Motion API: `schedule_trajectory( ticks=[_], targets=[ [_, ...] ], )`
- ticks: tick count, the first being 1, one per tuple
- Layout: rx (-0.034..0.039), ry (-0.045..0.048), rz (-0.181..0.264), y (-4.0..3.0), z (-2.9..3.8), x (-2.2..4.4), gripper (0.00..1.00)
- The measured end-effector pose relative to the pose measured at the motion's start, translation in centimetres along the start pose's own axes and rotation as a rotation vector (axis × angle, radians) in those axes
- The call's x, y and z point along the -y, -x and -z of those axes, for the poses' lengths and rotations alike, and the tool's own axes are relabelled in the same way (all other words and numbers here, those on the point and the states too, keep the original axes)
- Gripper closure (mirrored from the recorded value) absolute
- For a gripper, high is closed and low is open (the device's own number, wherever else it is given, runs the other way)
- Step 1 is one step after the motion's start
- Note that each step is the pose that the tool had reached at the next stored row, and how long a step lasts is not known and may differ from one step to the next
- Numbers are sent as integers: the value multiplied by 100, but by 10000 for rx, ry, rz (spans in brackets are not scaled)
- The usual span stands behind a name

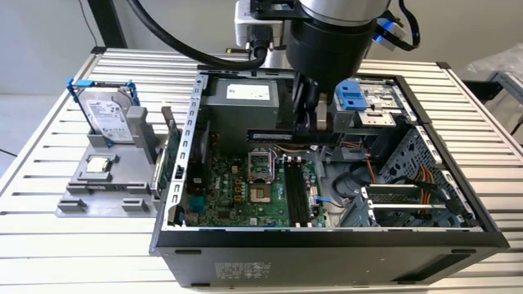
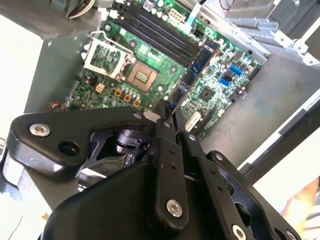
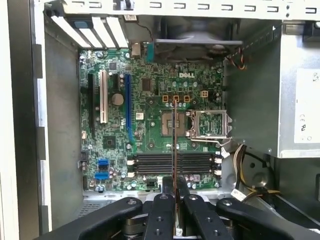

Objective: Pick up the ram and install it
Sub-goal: 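Pick up the ram and move it above insertion slot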

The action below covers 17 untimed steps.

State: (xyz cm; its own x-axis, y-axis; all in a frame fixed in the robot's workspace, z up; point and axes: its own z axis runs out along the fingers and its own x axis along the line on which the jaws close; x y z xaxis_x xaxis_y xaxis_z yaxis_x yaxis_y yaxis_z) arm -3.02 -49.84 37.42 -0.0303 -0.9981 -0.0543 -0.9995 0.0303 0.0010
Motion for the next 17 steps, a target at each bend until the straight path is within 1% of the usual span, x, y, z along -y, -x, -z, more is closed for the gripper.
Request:
schedule_trajectory(
  ticks=[9,14,17],
  targets=[
    [-1,-4,-76,39,-2,105,100],
    [0,-11,-209,80,-4,114,100],
    [-1,-12,-221,134,-7,115,100]
  ],
)
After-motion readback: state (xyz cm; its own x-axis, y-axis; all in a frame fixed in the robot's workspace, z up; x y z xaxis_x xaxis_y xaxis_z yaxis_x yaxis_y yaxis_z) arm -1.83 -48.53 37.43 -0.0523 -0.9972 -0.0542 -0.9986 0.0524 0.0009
